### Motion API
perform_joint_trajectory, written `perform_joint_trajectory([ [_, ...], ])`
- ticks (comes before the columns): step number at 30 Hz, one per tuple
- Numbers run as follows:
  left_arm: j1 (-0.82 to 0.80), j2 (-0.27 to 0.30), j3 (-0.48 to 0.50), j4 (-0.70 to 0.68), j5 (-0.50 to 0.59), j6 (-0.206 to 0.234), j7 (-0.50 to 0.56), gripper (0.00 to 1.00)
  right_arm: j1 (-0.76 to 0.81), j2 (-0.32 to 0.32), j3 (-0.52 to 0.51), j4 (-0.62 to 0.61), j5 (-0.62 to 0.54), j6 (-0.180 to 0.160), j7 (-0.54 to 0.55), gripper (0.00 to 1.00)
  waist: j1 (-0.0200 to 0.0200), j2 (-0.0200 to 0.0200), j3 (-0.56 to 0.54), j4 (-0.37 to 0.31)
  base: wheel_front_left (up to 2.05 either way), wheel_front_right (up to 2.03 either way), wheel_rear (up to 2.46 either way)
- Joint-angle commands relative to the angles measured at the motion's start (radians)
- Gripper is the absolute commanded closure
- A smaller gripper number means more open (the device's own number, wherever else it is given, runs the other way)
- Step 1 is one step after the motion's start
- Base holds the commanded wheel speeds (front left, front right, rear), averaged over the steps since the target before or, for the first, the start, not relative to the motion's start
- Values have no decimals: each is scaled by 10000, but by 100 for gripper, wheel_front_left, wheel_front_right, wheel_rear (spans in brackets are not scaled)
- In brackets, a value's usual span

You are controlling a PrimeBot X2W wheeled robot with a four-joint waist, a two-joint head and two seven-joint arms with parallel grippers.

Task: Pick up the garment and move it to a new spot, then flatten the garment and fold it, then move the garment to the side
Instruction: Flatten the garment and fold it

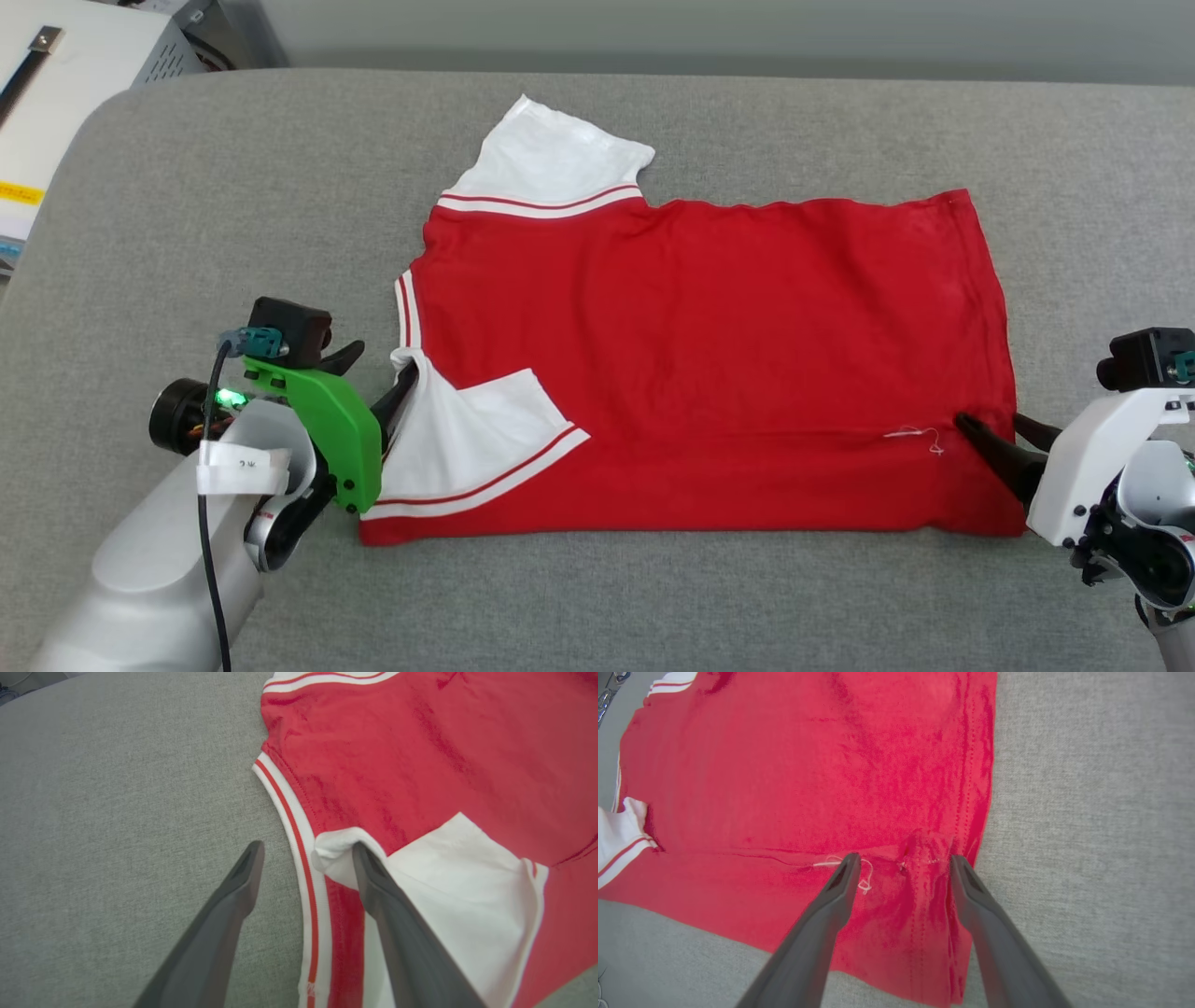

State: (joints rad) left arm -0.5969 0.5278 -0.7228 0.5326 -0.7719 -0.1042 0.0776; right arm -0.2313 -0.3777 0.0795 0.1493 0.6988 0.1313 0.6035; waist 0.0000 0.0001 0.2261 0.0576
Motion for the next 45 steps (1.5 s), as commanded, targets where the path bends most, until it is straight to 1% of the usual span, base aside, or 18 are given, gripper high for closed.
perform_joint_trajectory([
  [1, 43, -113, 147, 44, -166, 120, -193, 0, 33, -60, 42, -107, -142, -6, -68, 0, 0, -1, -398, 49, 0, 0, 0],
  [6, 567, -279, 698, -300, -731, 568, -740, 0, 524, -170, 68, -589, -740, -6, 15, 0, 0, -1, -856, 102, 0, 0, 0],
  [8, 875, -237, 795, -582, -884, 715, -789, 0, 793, -80, -88, -789, -995, -6, 252, 0, 0, -1, -991, 116, 0, 0, 0],
  [10, 1192, -160, 937, -946, -1038, 957, -829, 0, 1070, 35, -309, -1059, -1340, -6, 554, 0, 0, -1, -1083, 130, 0, 0, 0],
  [13, 1775, -58, 1173, -1715, -1346, 1406, -810, 0, 1509, 413, -803, -1636, -1841, -6, 1006, 0, 0, -1, -1154, 140, 0, 0, 0],
  [16, 2397, 108, 1211, -2484, -1626, 1823, -424, 0, 1905, 876, -1278, -2192, -2237, -6, 1431, 0, 0, -1, -1148, 145, 0, 0, 0],
  [20, 3167, 446, 1167, -3558, -1712, 2630, 95, 0, 2378, 1446, -1726, -2989, -2777, -6, 2050, 0, 0, -1, -970, 95, 0, 0, 0],
  [24, 3732, 667, 1155, -4428, -1821, 3387, 572, 0, 2548, 1849, -2044, -3536, -3105, -6, 2348, 0, 0, -1, -753, 23, 0, 0, 0],
  [28, 4060, 1022, 966, -4914, -1771, 3850, 1174, 0, 2624, 2066, -2178, -3883, -3238, -6, 2478, 0, 0, -1, -518, -73, 0, 0, 0],
  [33, 4103, 1137, 928, -5047, -1693, 4255, 1439, 0, 2590, 2127, -2200, -4057, -3278, -6, 2509, 0, 0, -1, -226, -203, 0, 0, 0],
  [39, 3889, 1172, 803, -4580, -1425, 4578, 1622, 0, 2458, 2163, -2148, -4120, -3250, -6, 2521, 0, 0, -1, 179, -383, 0, 0, 0],
  [42, 3769, 1070, 758, -4263, -1448, 4656, 1772, 0, 2400, 2137, -2137, -4136, -3253, -6, 2510, 0, 0, -1, 382, -442, 0, 0, 0],
  [45, 3706, 966, 670, -3918, -1525, 4565, 1916, 0, 2356, 2108, -2101, -4132, -3247, -6, 2476, 0, 0, -1, 496, -480, 0, 0, 0],
])
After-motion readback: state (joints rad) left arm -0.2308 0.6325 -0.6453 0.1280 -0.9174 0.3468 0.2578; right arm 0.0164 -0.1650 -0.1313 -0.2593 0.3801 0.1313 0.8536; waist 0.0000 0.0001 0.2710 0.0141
